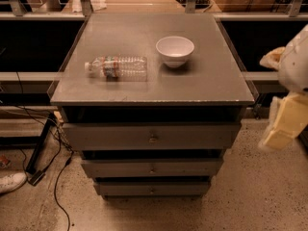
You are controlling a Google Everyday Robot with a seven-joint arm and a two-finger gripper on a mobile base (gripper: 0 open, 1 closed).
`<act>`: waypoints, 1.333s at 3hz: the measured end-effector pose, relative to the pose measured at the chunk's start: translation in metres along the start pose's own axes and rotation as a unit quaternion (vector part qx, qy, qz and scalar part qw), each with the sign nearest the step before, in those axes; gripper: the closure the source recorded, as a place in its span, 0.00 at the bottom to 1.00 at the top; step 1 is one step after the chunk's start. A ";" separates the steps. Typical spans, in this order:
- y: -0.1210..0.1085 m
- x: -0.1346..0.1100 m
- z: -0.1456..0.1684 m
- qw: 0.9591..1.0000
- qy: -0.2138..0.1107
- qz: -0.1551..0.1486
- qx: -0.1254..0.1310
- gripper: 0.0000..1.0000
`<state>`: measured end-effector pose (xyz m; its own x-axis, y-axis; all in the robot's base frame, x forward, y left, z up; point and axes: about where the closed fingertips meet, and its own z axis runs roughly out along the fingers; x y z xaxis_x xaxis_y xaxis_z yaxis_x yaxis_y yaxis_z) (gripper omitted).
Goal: Open middle drawer
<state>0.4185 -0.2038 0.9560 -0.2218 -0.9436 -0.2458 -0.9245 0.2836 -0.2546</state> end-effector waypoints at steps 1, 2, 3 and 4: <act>0.031 -0.005 0.050 0.999 -0.024 -0.003 -0.038 0.00; 0.031 -0.005 0.051 0.999 -0.025 -0.003 -0.040 0.00; 0.040 -0.005 0.056 0.998 -0.031 0.001 -0.045 0.00; 0.072 -0.004 0.077 0.997 -0.048 0.017 -0.050 0.00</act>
Offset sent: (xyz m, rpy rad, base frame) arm -0.0096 0.0373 -0.0729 0.0970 0.0915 0.0678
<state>0.3769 -0.1668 0.8662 -0.2281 -0.9115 -0.3422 -0.9444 0.2927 -0.1501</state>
